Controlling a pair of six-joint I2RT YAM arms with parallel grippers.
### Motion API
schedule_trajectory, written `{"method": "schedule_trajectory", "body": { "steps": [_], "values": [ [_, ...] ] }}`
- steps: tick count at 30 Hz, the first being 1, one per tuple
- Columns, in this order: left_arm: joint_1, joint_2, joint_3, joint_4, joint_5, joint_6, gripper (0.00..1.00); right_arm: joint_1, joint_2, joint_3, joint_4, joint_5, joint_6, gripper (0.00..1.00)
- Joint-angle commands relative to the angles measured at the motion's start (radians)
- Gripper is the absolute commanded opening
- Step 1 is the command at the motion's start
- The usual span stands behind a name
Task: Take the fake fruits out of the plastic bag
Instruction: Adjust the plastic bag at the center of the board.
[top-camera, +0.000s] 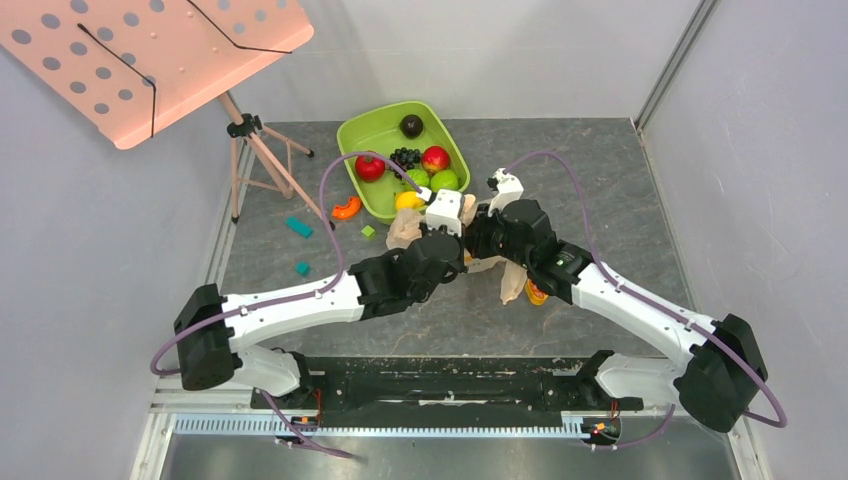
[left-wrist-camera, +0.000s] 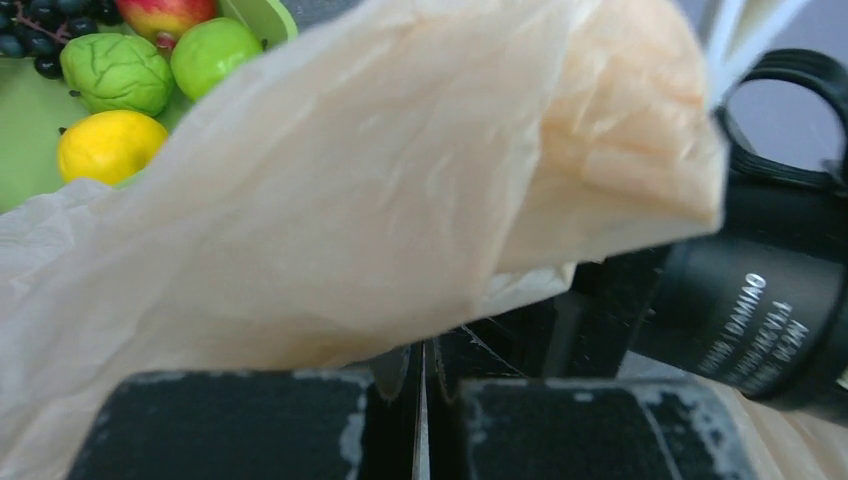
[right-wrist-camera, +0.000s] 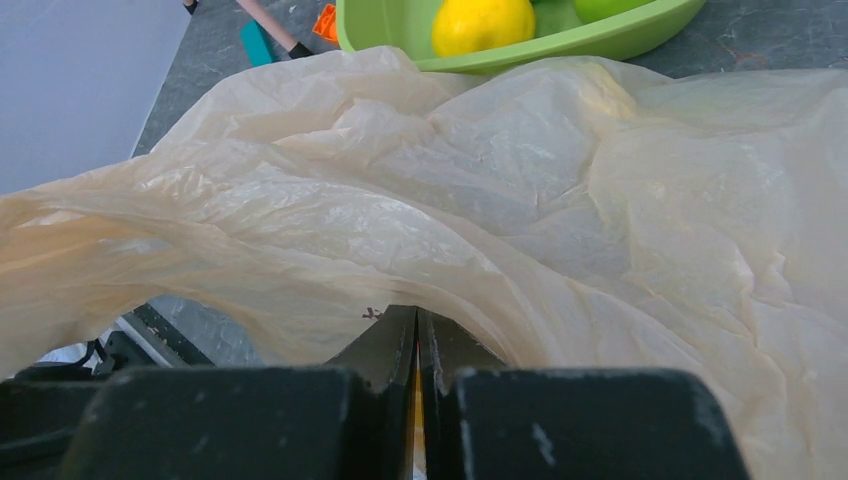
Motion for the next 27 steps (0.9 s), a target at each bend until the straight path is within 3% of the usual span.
{"method": "schedule_trajectory", "body": {
  "steps": [1, 16, 27],
  "values": [
    [0.029, 0.038, 0.047, 0.026, -0.07, 0.025, 0.02, 0.004, -0.023, -0.002, 0.001, 0.058, -0.01, 0.0],
    [0.201, 0.162, 0.044, 0.074, 0.026, 0.049, 0.02, -0.01, 0.061, 0.028, -0.044, 0.124, -0.036, 0.0],
    [0.321, 0.16, -0.143, 0.158, 0.06, 0.027, 0.02, -0.167, 0.198, 0.046, -0.061, 0.061, -0.121, 0.03]
  ]
}}
